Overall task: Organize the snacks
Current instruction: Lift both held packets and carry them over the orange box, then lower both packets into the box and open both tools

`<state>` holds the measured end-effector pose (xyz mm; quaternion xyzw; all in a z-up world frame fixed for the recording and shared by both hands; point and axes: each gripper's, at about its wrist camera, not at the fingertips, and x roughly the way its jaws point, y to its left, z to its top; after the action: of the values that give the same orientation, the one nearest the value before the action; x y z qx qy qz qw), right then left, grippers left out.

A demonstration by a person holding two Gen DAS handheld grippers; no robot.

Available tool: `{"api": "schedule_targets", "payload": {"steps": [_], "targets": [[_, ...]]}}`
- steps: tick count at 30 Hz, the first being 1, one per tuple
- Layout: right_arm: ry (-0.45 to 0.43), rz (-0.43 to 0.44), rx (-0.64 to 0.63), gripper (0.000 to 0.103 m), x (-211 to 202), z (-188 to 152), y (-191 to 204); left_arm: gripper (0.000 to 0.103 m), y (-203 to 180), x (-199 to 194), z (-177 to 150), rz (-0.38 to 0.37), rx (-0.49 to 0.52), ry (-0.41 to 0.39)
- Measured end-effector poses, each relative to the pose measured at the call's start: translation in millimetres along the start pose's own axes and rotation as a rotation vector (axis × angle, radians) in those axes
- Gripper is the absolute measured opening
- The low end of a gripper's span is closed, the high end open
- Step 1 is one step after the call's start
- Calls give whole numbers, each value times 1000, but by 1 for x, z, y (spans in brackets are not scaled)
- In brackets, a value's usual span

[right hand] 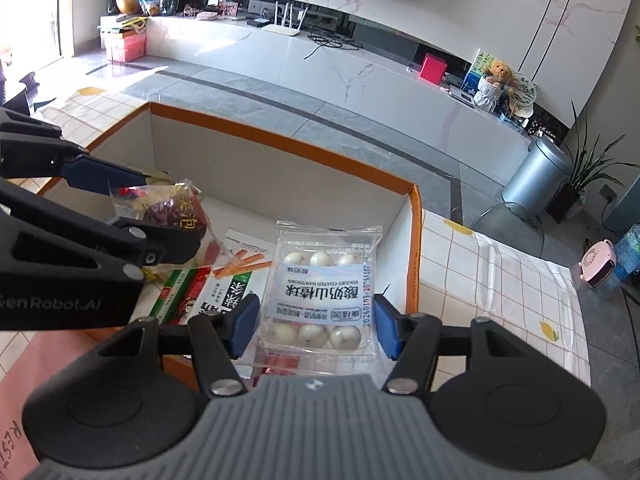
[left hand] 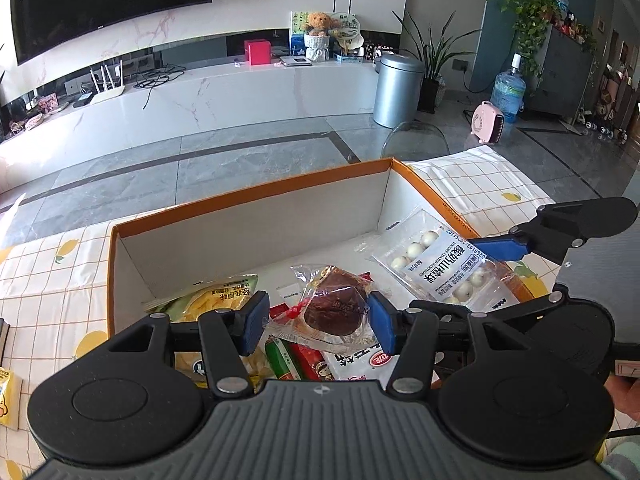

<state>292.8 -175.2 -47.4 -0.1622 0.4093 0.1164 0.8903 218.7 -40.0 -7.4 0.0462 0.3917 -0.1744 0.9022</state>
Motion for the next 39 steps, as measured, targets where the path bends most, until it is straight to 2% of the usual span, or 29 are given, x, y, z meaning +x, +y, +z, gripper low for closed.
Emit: {"api": "schedule_targets", "payload": {"steps": [5,13,17,24,32,39], "targets": [[69,8,-41,58,23,10,-1,61,7,14,3,-28,-29,45],[148,23,-137,59,44,16,5,61,2,32,9,-22,18,112],[184,13,-183,59,53,19,8,61,6,42,10,-35,-19,142],[222,-16,-260,59,64,17,12,62,9,54,8,-17,-37,176],[244,-28,-254,59,73,17,13,62,7,65,5,6,-28,213],[243,-42,-255,59,74,16,13,63,5,67,3,22,-30,216]]}}
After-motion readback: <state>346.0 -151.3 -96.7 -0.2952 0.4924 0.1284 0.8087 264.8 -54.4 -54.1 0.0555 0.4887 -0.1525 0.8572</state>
